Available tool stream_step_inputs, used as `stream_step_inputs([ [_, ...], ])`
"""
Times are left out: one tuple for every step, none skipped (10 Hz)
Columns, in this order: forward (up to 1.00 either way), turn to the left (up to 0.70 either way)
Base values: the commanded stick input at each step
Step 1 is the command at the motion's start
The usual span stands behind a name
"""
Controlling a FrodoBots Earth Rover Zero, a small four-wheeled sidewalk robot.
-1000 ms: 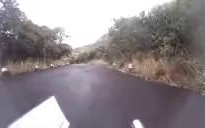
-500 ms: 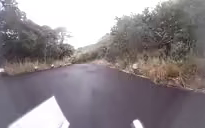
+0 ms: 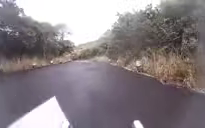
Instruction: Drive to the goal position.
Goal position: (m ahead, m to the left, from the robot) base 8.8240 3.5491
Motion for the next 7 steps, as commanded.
stream_step_inputs([
  [1.00,0.00],
  [1.00,-0.37],
  [1.00,-0.40],
  [1.00,-0.29],
  [1.00,-0.19],
  [1.00,-0.08],
  [1.00,0.00],
])
